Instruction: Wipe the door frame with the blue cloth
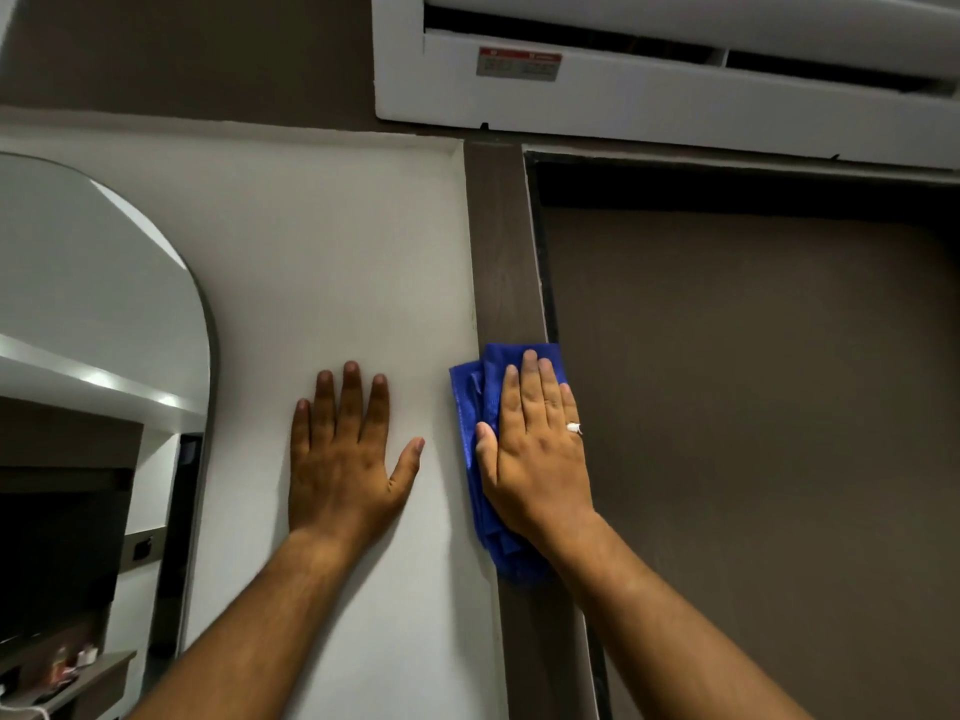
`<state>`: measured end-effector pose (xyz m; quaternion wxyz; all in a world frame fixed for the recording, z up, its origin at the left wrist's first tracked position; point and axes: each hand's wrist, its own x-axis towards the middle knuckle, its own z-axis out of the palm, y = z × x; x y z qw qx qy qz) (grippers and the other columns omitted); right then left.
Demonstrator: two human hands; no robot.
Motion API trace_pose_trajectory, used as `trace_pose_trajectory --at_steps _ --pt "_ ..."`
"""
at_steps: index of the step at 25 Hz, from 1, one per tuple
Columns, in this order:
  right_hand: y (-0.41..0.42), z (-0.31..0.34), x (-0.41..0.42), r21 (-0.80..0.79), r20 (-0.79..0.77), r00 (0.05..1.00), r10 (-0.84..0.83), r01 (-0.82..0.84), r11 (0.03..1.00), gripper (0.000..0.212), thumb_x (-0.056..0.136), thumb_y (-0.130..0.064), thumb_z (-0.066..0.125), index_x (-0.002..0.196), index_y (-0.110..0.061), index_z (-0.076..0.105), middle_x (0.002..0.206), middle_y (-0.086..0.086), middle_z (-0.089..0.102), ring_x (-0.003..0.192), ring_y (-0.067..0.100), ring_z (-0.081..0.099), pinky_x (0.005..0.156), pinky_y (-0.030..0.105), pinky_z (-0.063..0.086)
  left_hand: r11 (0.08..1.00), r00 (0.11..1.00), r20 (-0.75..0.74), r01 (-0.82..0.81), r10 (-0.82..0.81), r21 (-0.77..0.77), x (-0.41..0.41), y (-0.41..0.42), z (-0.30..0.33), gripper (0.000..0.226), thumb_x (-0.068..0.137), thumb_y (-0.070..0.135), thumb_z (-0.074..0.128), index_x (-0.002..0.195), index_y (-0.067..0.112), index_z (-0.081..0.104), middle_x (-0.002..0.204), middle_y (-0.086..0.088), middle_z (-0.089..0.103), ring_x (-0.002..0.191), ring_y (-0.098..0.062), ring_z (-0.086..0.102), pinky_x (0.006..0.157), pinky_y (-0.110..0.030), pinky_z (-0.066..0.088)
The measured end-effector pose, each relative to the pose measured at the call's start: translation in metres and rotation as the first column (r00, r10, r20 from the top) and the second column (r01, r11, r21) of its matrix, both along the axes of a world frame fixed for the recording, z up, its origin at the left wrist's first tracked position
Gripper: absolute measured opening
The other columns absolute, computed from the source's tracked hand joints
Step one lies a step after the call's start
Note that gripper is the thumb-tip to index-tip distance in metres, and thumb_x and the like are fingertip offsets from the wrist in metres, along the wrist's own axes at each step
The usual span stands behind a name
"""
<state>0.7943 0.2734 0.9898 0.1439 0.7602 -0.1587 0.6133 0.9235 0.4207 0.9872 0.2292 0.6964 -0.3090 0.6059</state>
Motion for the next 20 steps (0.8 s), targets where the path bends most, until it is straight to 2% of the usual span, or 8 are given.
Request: trace_pose_trajectory --at_steps 5,11,15,18,20 --pt "0.0 0.076 0.004 0.042 -0.012 1.0 0.026 -0.025 0.999 0.065 0.098 -0.041 0.016 0.146 -0.008 -0.013 0.158 0.013 -0.019 0.144 0.025 -0.02 0.118 0.042 -0.012 1.0 1.0 0.029 0.009 -0.009 -0.005 0.005 -0.008 0.001 0.08 0.088 0.062 0.016 0.153 0.018 -0.001 0.163 -0.011 -0.007 0.15 -0.027 -0.01 0.121 -0.047 -0.001" --pt "-0.003 0.038 0.004 -0.027 0.019 1.0 0.025 -0.025 0.999 0.067 0.095 -0.043 0.013 0.148 -0.009 -0.008 0.158 0.011 -0.017 0.145 0.023 -0.018 0.118 0.039 -0.012 0.999 1.0 0.03 0.001 -0.002 0.039 0.0 -0.004 0.001 0.08 0.087 0.061 0.017 0.152 0.018 -0.002 0.163 -0.011 -0.009 0.149 -0.028 -0.012 0.121 -0.048 -0.001" --pt "-0.005 0.08 0.007 0.009 0.014 0.998 0.054 -0.054 0.998 0.067 0.096 -0.044 0.016 0.147 -0.01 -0.012 0.158 0.01 -0.02 0.143 0.02 -0.022 0.116 0.038 -0.016 0.993 0.995 0.098 -0.015 0.003 0.118 -0.002 -0.011 0.023 0.078 0.087 0.063 0.01 0.151 0.023 -0.007 0.162 -0.009 -0.016 0.148 -0.026 -0.017 0.12 -0.046 -0.006" --pt "-0.005 0.113 0.007 0.023 0.024 0.997 0.074 -0.074 0.997 0.066 0.098 -0.044 0.017 0.147 -0.011 -0.013 0.158 0.01 -0.019 0.144 0.021 -0.019 0.116 0.038 -0.014 0.995 0.993 0.111 0.019 -0.03 0.096 -0.001 -0.014 0.037 0.077 0.086 0.065 0.008 0.15 0.026 -0.011 0.161 -0.006 -0.02 0.147 -0.023 -0.021 0.12 -0.042 -0.01" --pt "-0.006 0.1 0.007 -0.004 0.044 0.995 0.093 -0.093 0.996 0.066 0.097 -0.045 0.014 0.146 -0.012 -0.015 0.158 0.009 -0.021 0.144 0.021 -0.021 0.117 0.039 -0.014 0.999 0.996 0.086 0.033 -0.036 0.042 0.001 -0.014 0.034 0.079 0.086 0.066 0.011 0.15 0.025 -0.012 0.161 -0.006 -0.019 0.148 -0.022 -0.02 0.12 -0.042 -0.008"
